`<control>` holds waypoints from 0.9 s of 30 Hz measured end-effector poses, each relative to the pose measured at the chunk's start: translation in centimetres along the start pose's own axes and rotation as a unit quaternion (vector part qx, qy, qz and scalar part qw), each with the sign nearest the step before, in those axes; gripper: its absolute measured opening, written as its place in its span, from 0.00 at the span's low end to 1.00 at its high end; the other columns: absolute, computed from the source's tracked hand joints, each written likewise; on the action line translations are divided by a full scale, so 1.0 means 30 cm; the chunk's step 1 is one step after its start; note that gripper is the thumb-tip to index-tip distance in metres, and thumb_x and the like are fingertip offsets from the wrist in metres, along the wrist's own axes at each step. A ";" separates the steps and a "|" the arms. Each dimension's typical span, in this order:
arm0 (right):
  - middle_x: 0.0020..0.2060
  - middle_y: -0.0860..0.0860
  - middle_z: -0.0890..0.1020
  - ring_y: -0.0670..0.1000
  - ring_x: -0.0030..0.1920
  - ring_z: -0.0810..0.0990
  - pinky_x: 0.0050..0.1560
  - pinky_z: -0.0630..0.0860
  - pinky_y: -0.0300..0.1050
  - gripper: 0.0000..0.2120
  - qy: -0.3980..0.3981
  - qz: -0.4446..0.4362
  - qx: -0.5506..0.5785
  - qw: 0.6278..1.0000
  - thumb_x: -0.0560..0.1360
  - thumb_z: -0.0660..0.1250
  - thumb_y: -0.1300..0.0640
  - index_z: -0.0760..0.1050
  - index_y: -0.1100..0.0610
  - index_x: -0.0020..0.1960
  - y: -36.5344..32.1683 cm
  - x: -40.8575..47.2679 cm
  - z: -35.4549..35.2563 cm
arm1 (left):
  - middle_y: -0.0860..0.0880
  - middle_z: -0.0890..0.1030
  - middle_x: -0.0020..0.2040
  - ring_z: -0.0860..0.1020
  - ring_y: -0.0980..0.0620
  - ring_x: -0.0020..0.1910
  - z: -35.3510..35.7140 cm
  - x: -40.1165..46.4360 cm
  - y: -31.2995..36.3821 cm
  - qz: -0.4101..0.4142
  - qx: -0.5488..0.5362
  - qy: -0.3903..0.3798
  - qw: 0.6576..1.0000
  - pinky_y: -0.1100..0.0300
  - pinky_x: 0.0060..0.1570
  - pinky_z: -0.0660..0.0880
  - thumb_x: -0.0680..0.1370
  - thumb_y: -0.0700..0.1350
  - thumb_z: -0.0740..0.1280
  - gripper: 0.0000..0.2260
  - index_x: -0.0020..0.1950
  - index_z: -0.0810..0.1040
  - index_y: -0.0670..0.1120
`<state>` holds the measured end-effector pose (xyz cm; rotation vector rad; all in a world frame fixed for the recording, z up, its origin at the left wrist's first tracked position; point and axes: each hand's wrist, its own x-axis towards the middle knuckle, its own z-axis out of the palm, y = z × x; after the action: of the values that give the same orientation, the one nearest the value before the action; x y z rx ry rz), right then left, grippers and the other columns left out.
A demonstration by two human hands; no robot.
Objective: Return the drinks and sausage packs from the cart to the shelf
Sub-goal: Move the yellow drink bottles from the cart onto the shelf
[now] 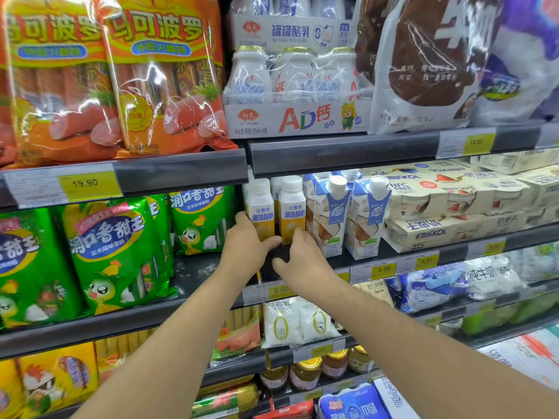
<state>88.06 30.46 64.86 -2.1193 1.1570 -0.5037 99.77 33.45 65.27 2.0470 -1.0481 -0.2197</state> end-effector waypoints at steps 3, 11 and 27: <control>0.67 0.58 0.68 0.57 0.67 0.68 0.66 0.68 0.49 0.23 -0.007 -0.015 -0.018 1.000 0.77 0.66 0.54 0.64 0.63 0.66 0.001 -0.037 -0.013 | 0.40 0.79 0.61 0.77 0.41 0.61 -0.023 -0.031 0.003 -0.002 0.019 0.006 1.000 0.59 0.48 0.68 0.74 0.49 0.74 0.29 0.67 0.66 0.38; 0.62 0.53 0.78 0.53 0.58 0.78 0.53 0.75 0.45 0.22 -0.027 -0.073 -0.065 0.995 0.79 0.62 0.48 0.71 0.57 0.70 0.088 -0.204 -0.174 | 0.45 0.78 0.63 0.75 0.47 0.60 -0.087 -0.232 0.108 0.062 0.149 -0.015 0.987 0.54 0.56 0.70 0.79 0.56 0.66 0.22 0.67 0.71 0.44; 0.78 0.58 0.57 0.60 0.78 0.56 0.74 0.62 0.56 0.42 0.015 0.124 -0.362 0.924 0.77 0.55 0.33 0.50 0.58 0.80 1.049 -0.799 -0.922 | 0.42 0.63 0.78 0.63 0.41 0.75 0.673 -0.708 0.748 0.329 0.427 -0.280 0.794 0.44 0.71 0.63 0.76 0.68 0.58 0.40 0.79 0.56 0.44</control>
<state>39.94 28.34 61.69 -2.4994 1.8018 0.0338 63.03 30.08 64.16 2.2227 -2.5305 0.0457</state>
